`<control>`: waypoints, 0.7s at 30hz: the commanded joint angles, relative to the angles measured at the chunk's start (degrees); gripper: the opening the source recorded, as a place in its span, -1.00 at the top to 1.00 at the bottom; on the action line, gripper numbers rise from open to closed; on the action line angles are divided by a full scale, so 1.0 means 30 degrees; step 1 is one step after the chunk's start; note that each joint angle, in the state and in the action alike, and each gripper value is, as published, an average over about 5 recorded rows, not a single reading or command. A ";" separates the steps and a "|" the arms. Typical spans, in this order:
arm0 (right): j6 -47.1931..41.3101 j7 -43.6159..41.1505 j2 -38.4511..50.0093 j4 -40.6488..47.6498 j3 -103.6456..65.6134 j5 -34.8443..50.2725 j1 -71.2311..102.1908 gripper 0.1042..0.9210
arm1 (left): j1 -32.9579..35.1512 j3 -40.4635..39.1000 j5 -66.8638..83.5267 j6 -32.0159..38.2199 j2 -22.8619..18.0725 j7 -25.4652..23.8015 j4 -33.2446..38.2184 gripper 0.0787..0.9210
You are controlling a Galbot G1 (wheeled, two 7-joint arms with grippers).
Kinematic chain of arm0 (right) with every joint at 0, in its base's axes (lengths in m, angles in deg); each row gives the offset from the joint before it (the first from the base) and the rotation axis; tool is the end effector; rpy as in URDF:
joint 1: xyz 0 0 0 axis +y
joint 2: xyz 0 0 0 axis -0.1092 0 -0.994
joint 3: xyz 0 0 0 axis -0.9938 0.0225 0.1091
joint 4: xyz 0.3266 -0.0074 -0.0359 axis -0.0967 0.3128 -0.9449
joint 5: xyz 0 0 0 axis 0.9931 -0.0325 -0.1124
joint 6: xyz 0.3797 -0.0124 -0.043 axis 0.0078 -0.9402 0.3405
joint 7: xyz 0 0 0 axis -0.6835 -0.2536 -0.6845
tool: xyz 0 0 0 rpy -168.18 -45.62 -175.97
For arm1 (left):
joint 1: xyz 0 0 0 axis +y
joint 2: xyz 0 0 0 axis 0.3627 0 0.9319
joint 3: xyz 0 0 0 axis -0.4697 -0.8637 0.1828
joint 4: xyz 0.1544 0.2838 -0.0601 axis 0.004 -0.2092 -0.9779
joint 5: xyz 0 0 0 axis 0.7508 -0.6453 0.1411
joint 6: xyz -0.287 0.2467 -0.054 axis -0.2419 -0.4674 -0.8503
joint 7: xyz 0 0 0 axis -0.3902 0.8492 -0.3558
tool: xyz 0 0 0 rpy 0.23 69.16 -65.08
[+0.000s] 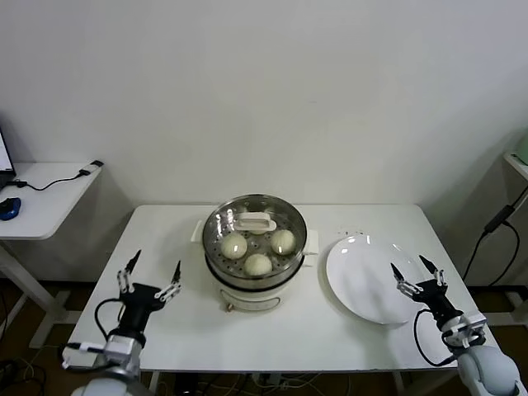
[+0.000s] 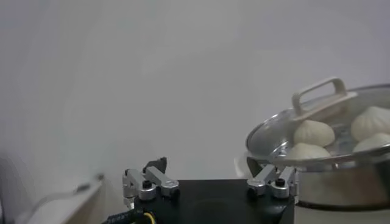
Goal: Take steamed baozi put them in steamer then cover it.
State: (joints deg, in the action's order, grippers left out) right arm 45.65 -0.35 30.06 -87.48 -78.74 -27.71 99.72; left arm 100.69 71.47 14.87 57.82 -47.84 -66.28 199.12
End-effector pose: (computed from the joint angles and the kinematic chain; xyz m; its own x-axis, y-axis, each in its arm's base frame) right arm 0.2887 -0.2213 -0.3681 -0.9738 -0.1794 0.1401 -0.1960 0.9737 -0.1158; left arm 0.2120 0.0583 -0.2665 -0.9972 0.0075 0.0738 0.0325 0.9383 0.3442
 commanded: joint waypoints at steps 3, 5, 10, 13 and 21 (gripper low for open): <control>-0.0194 0.0457 -0.0629 -0.2128 -0.0361 0.0290 0.1517 -0.76 | 0.3477 0.2949 0.5662 0.2726 -0.2112 -0.0787 -0.0204 -0.77; -0.0167 0.0456 -0.0759 -0.2292 -0.0420 0.0382 0.1745 -0.76 | 0.3535 0.2779 0.5494 0.2678 -0.2199 -0.0757 -0.0203 -0.77; -0.0122 0.0455 -0.0978 -0.2536 -0.0497 0.0465 0.2055 -0.76 | 0.3473 0.2563 0.4691 0.2383 -0.2336 -0.0593 -0.0125 -0.77; -0.0140 0.0448 -0.1063 -0.2612 -0.0502 0.0494 0.2106 -0.76 | 0.3483 0.2582 0.4237 0.2294 -0.2353 -0.0602 -0.0083 -0.77; -0.0191 0.0435 -0.1159 -0.2730 -0.0529 0.0444 0.2152 -0.76 | 0.3351 0.2606 0.3824 0.2271 -0.2311 -0.0699 0.0104 -0.77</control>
State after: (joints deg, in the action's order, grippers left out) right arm 45.08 0.78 27.13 -94.53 -80.08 -26.59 105.17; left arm 109.48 78.24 26.11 63.84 -53.87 -68.00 199.02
